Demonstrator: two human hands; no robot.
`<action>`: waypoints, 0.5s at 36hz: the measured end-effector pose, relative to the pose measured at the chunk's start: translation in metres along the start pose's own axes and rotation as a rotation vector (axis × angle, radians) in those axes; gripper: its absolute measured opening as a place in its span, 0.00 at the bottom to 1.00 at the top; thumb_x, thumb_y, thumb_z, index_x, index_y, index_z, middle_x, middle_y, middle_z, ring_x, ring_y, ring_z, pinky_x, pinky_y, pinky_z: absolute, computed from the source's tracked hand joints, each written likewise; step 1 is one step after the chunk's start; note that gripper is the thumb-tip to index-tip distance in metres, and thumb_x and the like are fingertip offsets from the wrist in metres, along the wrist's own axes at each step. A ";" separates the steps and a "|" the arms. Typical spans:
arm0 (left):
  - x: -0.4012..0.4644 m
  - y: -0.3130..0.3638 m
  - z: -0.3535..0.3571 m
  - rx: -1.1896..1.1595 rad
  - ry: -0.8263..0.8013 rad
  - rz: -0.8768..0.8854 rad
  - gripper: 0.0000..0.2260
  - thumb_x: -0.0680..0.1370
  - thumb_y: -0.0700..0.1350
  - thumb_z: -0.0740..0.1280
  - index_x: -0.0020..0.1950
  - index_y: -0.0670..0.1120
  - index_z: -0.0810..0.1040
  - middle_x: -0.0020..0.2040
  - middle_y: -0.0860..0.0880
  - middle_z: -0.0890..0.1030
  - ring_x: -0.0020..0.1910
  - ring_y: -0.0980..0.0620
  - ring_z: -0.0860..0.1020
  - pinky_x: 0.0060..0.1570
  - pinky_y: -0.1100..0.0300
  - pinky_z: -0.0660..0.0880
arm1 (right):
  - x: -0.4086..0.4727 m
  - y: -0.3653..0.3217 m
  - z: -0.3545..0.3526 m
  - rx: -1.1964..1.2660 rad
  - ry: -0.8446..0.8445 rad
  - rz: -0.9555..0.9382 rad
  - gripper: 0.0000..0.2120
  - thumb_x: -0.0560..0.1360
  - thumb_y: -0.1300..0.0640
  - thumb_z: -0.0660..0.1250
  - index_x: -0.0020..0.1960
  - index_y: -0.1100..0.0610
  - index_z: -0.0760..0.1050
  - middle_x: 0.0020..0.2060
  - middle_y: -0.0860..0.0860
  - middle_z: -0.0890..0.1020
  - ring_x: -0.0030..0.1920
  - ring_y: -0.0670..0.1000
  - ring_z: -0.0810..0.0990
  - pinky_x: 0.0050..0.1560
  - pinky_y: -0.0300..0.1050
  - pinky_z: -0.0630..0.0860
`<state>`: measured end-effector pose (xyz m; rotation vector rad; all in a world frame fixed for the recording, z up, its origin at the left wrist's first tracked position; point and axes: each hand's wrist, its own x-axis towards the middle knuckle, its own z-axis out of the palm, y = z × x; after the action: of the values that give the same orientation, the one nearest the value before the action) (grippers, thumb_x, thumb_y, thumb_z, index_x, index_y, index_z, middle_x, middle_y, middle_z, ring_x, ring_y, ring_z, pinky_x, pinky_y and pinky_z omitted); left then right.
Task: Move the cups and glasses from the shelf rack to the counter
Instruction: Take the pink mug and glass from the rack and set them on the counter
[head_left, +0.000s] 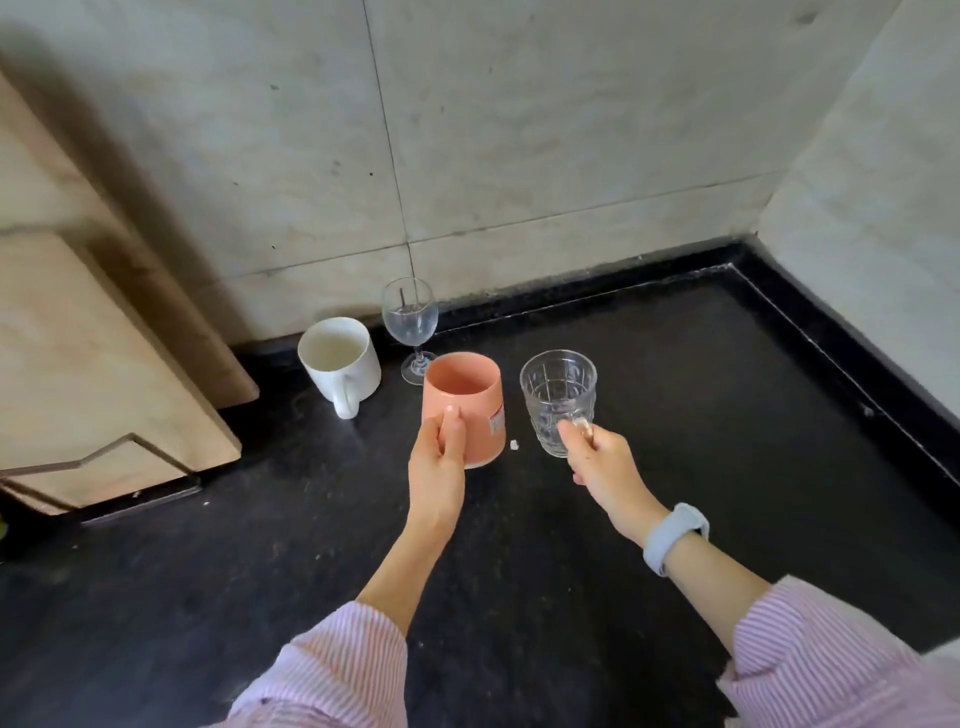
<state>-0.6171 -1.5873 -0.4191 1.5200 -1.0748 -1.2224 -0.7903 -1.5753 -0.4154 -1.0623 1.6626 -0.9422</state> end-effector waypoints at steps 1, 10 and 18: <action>0.011 -0.003 0.004 0.002 -0.003 -0.009 0.18 0.78 0.59 0.55 0.54 0.47 0.74 0.50 0.51 0.78 0.50 0.54 0.76 0.54 0.53 0.75 | 0.012 0.001 0.000 -0.001 -0.010 0.001 0.16 0.76 0.50 0.60 0.34 0.58 0.65 0.29 0.55 0.65 0.32 0.50 0.65 0.39 0.48 0.66; 0.079 -0.014 0.038 -0.012 0.017 0.042 0.14 0.78 0.59 0.55 0.43 0.51 0.70 0.43 0.49 0.74 0.41 0.56 0.73 0.44 0.62 0.71 | 0.094 0.002 0.014 0.104 -0.055 0.004 0.15 0.76 0.50 0.60 0.35 0.57 0.63 0.26 0.49 0.64 0.27 0.45 0.63 0.34 0.42 0.66; 0.109 -0.018 0.056 -0.052 0.040 0.055 0.14 0.79 0.57 0.55 0.41 0.49 0.69 0.37 0.54 0.72 0.40 0.54 0.71 0.50 0.50 0.74 | 0.135 0.005 0.020 0.120 -0.042 -0.029 0.18 0.77 0.50 0.60 0.31 0.54 0.60 0.25 0.48 0.64 0.26 0.44 0.63 0.35 0.43 0.67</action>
<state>-0.6554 -1.6943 -0.4677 1.4608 -1.0444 -1.1691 -0.8006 -1.7022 -0.4647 -1.0211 1.5403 -1.0183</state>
